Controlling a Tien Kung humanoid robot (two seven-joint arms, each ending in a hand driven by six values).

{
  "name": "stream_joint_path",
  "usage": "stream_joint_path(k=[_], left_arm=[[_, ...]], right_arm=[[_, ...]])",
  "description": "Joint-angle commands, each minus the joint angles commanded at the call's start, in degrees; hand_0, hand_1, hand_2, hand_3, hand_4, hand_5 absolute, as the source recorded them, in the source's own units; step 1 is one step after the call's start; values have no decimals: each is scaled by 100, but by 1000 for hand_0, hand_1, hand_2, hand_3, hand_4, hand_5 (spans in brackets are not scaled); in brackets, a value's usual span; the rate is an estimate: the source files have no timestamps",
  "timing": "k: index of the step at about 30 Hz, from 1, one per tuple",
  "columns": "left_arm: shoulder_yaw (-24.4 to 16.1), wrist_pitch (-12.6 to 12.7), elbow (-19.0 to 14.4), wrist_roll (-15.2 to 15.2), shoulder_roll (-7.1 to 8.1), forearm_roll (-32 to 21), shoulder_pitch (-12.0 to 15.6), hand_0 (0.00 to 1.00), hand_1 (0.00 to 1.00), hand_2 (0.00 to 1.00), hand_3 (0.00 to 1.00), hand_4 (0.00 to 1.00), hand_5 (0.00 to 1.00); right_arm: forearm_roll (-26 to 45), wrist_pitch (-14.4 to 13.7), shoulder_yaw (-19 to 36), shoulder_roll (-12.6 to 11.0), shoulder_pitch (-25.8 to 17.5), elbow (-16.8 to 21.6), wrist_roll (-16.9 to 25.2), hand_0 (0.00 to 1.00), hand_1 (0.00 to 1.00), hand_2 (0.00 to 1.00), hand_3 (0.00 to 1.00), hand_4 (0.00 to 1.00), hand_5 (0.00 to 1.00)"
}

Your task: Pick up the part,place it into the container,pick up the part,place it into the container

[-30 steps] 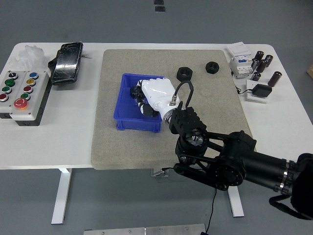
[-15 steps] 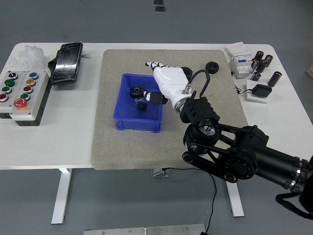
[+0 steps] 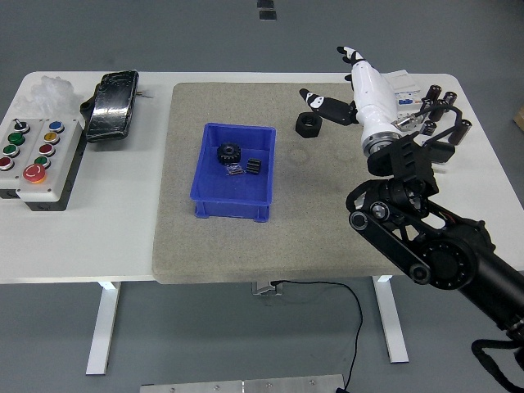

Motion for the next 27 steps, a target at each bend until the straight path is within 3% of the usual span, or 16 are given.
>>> stream_joint_path(k=[2,4,5,10,11,15,16,21,22,23,27], left_arm=[[-4,5,0,-1,-17,-7,12,618,531,540,613,572,400],[-26,6,0,3,-27,16,21,618,531,540,613,572,400],[-31,8,0,0,-32,16,25,618,531,540,612,571,397],[-22,7,0,-27,-43,8,34,618,531,540,612,571,397],[-4,7,0,-40,-44,-11,39,618,530,540,612,572,396],[20,14,0,-67,-46,-59,67,618,530,540,612,572,396],[8,19,0,-64,-44,-56,78,618,531,540,612,573,396],[-32,32,0,-50,-43,-44,101,618,531,540,612,573,396],[-39,32,0,-48,-44,-36,100,618,531,540,612,573,396],[-45,31,0,-46,-44,-27,93,618,530,540,613,576,394],[-31,27,0,-56,-32,-28,58,618,530,540,613,576,394]], right_arm=[[516,-265,340,66,-320,-21,516,332,664,772,794,912,506],[928,-260,605,127,-582,-16,928,332,664,772,794,912,506],[1134,-160,749,154,-729,-1,1134,499,646,710,708,924,717],[2223,429,1403,134,-1458,225,2222,499,646,710,708,924,717],[2463,552,1534,91,-1626,321,2463,695,699,727,703,975,902],[3357,881,1965,-65,-2233,563,3357,695,699,727,703,975,902],[3618,950,2031,-92,-2419,567,3617,797,733,742,703,998,998],[4718,1118,2153,23,-3040,421,4714,797,733,742,703,998,998],[4918,1114,2172,55,-3094,381,4901,797,733,742,703,998,998],[5130,1101,2192,84,-3114,322,5100,863,769,756,716,998,998],[5732,1022,2271,90,-3045,189,5672,863,769,756,716,998,998]])
